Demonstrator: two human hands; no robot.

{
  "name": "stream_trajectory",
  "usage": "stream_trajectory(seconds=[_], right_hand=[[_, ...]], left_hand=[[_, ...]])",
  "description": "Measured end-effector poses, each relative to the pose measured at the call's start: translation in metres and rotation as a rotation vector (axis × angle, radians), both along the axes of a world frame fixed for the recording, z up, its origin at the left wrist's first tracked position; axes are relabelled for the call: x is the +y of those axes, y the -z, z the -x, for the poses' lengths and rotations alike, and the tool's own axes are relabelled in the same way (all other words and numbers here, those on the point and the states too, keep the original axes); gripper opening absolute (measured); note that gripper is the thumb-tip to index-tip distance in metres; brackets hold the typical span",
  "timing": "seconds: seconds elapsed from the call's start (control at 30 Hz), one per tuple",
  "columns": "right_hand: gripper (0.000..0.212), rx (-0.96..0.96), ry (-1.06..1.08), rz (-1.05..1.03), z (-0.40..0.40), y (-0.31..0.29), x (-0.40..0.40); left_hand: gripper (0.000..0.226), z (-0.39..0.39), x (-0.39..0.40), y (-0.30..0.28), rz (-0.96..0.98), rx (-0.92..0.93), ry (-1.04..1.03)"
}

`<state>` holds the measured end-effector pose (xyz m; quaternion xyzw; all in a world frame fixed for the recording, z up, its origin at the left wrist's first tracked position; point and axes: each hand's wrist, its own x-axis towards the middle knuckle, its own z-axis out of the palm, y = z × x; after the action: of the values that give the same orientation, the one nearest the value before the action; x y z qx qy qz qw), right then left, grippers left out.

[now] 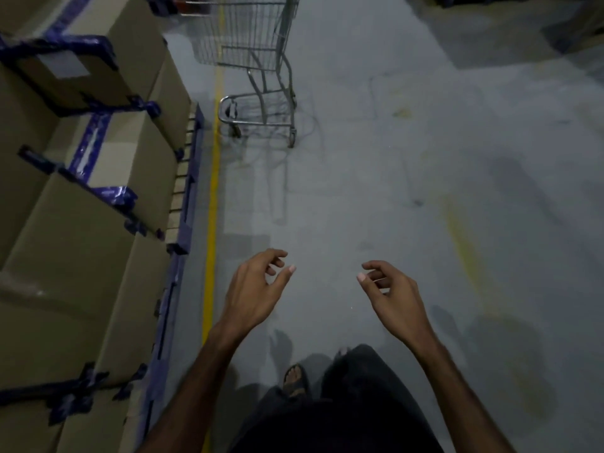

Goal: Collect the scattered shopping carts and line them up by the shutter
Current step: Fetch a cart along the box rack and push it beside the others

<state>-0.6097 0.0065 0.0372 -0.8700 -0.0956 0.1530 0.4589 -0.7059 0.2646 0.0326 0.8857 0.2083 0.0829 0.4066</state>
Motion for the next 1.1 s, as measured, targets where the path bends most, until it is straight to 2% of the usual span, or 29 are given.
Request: stream_trajectory(seconds=[0.17, 0.33, 0.63, 0.9, 1.1], right_hand=[[0.016, 0.015, 0.052, 0.001, -0.093, 0.022, 0.016], [0.016, -0.004, 0.089, -0.031, -0.219, 0.033, 0.037], [0.018, -0.053, 0.027, -0.023, -0.443, -0.005, 0.066], [0.012, -0.047, 0.129, -0.021, -0.574, 0.009, 0.081], [0.013, -0.038, 0.132, 0.028, -0.693, 0.016, 0.124]], left_hand=[[0.030, -0.099, 0.017, 0.017, -0.009, 0.059, 0.082], [0.033, -0.222, 0.036, 0.017, -0.048, 0.064, 0.118], [0.030, -0.450, 0.059, -0.022, -0.053, -0.022, 0.109], [0.031, -0.574, 0.089, 0.013, -0.001, 0.016, 0.117], [0.030, -0.715, 0.126, 0.023, 0.018, -0.004, 0.168]])
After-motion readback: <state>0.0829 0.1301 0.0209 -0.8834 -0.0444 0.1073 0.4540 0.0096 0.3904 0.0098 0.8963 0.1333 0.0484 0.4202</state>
